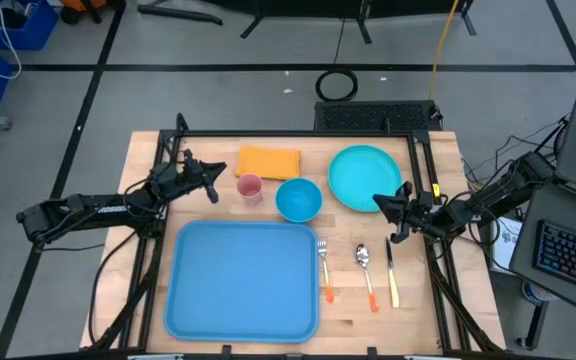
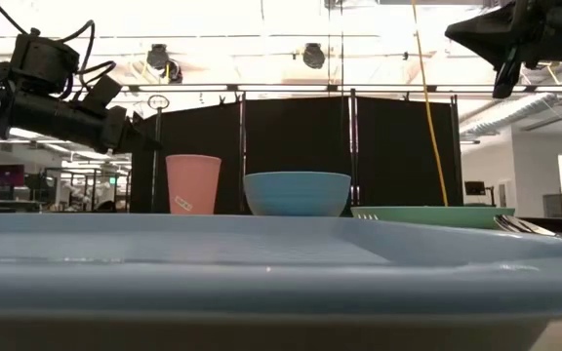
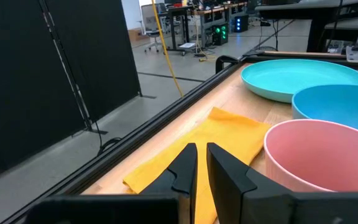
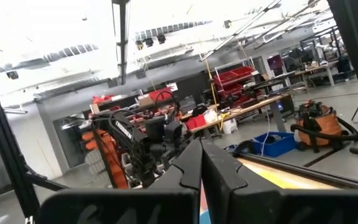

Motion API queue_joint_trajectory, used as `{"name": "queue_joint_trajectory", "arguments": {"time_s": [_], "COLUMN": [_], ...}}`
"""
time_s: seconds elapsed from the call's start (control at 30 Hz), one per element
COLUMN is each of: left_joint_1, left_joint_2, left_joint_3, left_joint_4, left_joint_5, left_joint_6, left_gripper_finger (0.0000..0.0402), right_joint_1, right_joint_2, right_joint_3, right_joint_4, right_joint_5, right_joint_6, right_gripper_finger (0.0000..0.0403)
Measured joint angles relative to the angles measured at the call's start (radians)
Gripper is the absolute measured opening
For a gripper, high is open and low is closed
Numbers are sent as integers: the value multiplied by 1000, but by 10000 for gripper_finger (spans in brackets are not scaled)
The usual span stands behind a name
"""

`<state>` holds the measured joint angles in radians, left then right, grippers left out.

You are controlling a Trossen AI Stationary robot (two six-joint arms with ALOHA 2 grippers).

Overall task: Set up tray
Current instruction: Put the green plate on top of the blue tray

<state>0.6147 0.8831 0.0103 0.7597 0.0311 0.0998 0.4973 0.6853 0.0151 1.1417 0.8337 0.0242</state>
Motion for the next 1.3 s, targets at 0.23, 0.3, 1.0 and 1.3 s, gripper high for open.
{"name": "queue_joint_trajectory", "arguments": {"time_s": [0.23, 0.3, 1.0, 1.3], "left_joint_1": [0, 0, -33, -33], "left_joint_2": [0, 0, 0, 0], "left_joint_3": [0, 0, 0, 0], "left_joint_4": [0, 0, -3, 0], "left_joint_5": [4, 0, 47, -31], "left_joint_6": [0, 2, 94, 129], "left_gripper_finger": [42, 42, 42, 42], "right_joint_1": [-1, -6, -139, -241], "right_joint_2": [0, 0, 20, 77], "right_joint_3": [0, 0, 89, 380], "right_joint_4": [24, 24, -551, -1266], "right_joint_5": [-2, -12, -156, -291], "right_joint_6": [-27, -78, -18, 203], "right_gripper_finger": [0, 0, 0, 0]}}
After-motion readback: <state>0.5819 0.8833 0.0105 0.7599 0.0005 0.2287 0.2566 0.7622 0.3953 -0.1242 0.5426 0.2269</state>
